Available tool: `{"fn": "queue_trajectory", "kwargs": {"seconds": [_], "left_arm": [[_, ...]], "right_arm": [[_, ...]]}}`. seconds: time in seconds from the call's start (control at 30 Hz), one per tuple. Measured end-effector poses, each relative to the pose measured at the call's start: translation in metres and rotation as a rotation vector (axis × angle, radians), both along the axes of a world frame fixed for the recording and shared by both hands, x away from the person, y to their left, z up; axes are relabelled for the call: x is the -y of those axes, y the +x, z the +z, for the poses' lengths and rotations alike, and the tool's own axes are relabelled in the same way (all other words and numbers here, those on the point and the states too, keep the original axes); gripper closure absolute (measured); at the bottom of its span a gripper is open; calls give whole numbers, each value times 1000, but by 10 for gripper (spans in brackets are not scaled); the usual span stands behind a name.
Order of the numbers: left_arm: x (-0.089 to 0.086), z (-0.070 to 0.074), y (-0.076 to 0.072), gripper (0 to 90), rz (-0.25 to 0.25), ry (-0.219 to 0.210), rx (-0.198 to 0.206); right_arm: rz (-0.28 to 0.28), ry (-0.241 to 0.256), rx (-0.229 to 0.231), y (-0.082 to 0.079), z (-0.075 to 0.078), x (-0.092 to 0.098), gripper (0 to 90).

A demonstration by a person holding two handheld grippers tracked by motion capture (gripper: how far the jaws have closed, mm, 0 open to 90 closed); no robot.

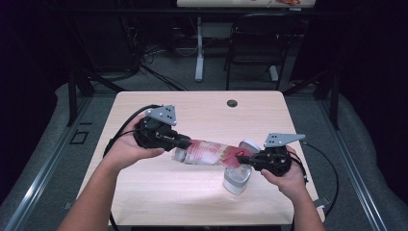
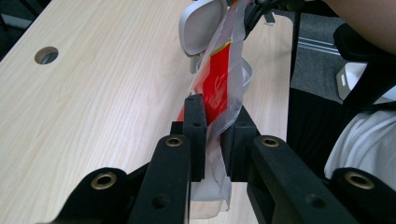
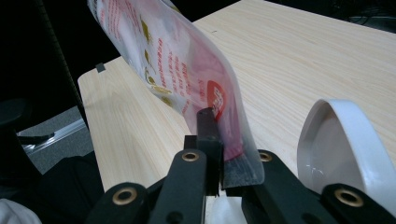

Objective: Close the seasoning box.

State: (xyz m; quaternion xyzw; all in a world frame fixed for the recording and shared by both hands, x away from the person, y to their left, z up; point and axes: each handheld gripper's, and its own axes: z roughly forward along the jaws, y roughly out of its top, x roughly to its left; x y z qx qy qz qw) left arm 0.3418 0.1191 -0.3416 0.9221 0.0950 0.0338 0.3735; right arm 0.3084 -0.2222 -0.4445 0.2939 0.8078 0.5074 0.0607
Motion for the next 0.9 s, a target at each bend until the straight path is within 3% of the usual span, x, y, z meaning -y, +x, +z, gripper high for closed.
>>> {"fn": "queue_trajectory", "kwargs": {"seconds": [0.9], "left_arm": [[9, 6, -1, 821, -20, 4, 10]], "right_arm": [[-7, -14, -8, -3, 3, 5, 888]]}}
